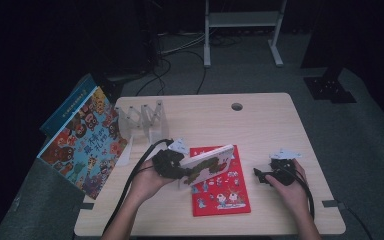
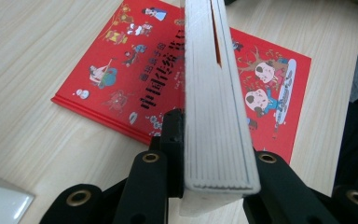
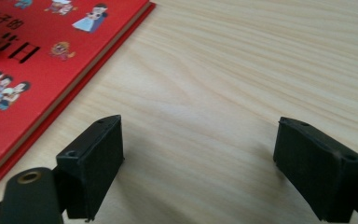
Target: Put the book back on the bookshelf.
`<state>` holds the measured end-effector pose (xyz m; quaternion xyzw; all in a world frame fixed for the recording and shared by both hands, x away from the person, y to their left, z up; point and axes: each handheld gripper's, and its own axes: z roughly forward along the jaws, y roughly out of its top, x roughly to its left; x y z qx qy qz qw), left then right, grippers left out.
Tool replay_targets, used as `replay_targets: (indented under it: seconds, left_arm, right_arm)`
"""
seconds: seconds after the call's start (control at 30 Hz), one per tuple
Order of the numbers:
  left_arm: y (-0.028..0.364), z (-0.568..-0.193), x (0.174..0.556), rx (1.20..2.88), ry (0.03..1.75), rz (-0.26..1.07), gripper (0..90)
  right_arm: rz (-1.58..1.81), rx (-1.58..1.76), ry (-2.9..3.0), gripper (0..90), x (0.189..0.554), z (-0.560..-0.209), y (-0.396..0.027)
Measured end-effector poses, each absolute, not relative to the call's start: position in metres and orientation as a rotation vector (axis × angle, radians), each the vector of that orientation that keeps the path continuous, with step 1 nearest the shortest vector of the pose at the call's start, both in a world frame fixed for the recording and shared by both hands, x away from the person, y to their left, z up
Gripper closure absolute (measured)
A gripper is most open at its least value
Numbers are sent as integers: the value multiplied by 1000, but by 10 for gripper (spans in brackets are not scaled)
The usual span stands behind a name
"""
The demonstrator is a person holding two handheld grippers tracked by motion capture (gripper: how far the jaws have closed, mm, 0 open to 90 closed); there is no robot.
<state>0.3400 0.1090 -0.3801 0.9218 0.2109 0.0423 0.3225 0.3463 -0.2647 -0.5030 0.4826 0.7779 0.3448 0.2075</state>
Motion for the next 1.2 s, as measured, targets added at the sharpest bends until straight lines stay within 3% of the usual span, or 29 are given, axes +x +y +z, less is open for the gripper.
replay_targets:
  seconds: [1.2]
  left_arm:
    - [98,-385,354,2675,595,-19,745]
  right_arm:
    - [953,1358,2151,152,346,-503,-268]
